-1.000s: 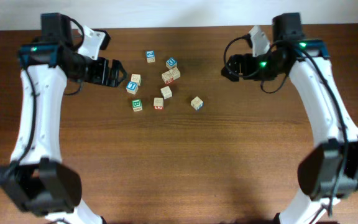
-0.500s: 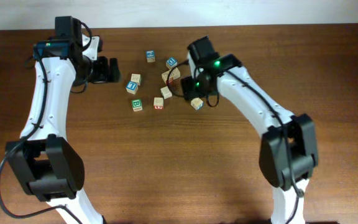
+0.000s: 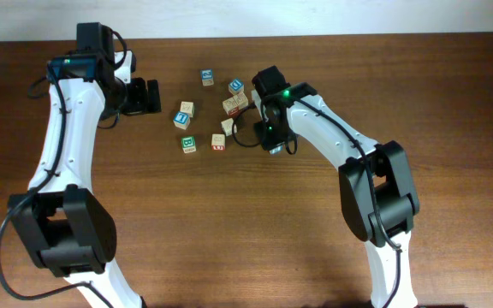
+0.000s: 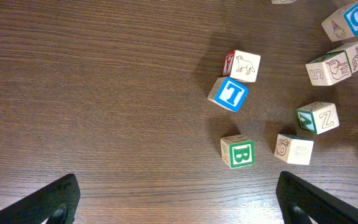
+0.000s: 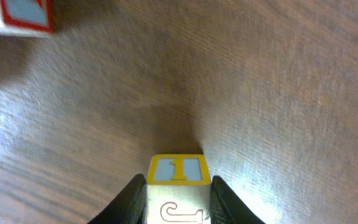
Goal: Rotate 5 blocks
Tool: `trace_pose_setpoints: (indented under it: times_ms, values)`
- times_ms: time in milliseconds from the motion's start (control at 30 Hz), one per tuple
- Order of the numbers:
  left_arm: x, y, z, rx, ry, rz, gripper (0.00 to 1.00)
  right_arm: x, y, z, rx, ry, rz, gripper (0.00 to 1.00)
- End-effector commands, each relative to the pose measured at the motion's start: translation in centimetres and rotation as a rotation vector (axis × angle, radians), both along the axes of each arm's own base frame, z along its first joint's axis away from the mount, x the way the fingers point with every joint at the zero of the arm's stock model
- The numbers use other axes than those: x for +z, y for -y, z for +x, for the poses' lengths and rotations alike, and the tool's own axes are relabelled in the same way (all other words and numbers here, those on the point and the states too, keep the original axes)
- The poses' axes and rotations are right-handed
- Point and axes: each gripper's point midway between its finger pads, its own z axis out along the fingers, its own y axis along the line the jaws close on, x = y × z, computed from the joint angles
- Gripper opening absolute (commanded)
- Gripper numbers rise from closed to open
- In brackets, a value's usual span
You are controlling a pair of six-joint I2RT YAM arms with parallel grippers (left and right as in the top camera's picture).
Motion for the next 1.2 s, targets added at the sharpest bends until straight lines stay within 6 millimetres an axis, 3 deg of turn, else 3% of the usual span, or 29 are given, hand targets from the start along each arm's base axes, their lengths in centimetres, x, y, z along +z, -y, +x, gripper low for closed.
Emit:
trace_pose_setpoints:
  times_ms: [0, 100, 300, 367, 433, 500, 600, 700, 767, 833, 1000, 1100, 1167]
  values:
    - [0.1, -0.2, 0.3, 0.016, 0.004, 0.005, 0.99, -0.6, 0.9, -1.8, -0.172, -0.094, -0.023, 0.28]
    - [0.1, -0.2, 0.3, 0.016, 0.004, 0.005, 0.99, -0.7, 1.5, -5.5, -0.336, -0.262, -0.033, 0.29]
    - [0.1, -0.2, 0.3, 0.016, 0.003, 0.005, 0.99, -0.4, 2.4, -7.9, -0.390, -0.356, -0.084, 0.30]
    - [0.1, -0.2, 0.2, 0.015, 0.000, 0.005, 0.99, -0.4, 2.4, -8.3, -0.413, -0.374, -0.087, 0.37]
    - [0.1, -0.2, 0.2, 0.016, 0.000, 0.005, 0.99, -0.2, 2.2, -8.2, -0.413, -0.377, -0.073, 0.50]
    - [0.1, -0.2, 0.2, 0.015, 0.001, 0.005, 0.99, 0.8, 1.7, -7.2, -0.390, -0.344, -0.051, 0.62]
    - [0.1, -0.2, 0.2, 0.015, 0.000, 0.005, 0.99, 3.9, 0.1, -3.8, -0.357, -0.233, 0.030, 0.65]
    - [0.1, -0.2, 0.2, 0.016, 0.001, 0.005, 0.99, 5.8, -4.0, 0.9, -0.298, -0.062, 0.220, 0.66]
    - [0.1, -0.2, 0.2, 0.016, 0.001, 0.005, 0.99, 5.9, -6.2, 2.9, -0.307, 0.012, 0.295, 0.66]
    - [0.1, -0.2, 0.2, 0.016, 0.001, 0.005, 0.99, 5.4, -8.7, 4.7, -0.277, 0.093, 0.342, 0.67]
    - [0.1, -0.2, 0.2, 0.016, 0.001, 0.005, 0.99, 2.0, -10.9, 5.5, -0.165, 0.151, 0.308, 0.68]
    - [0.1, -0.2, 0.2, 0.016, 0.001, 0.005, 0.99, 0.7, -10.6, 5.5, -0.154, 0.147, 0.275, 0.67]
    - [0.1, -0.2, 0.2, 0.016, 0.001, 0.005, 0.99, -0.2, -9.7, 5.6, -0.157, 0.158, 0.224, 0.56]
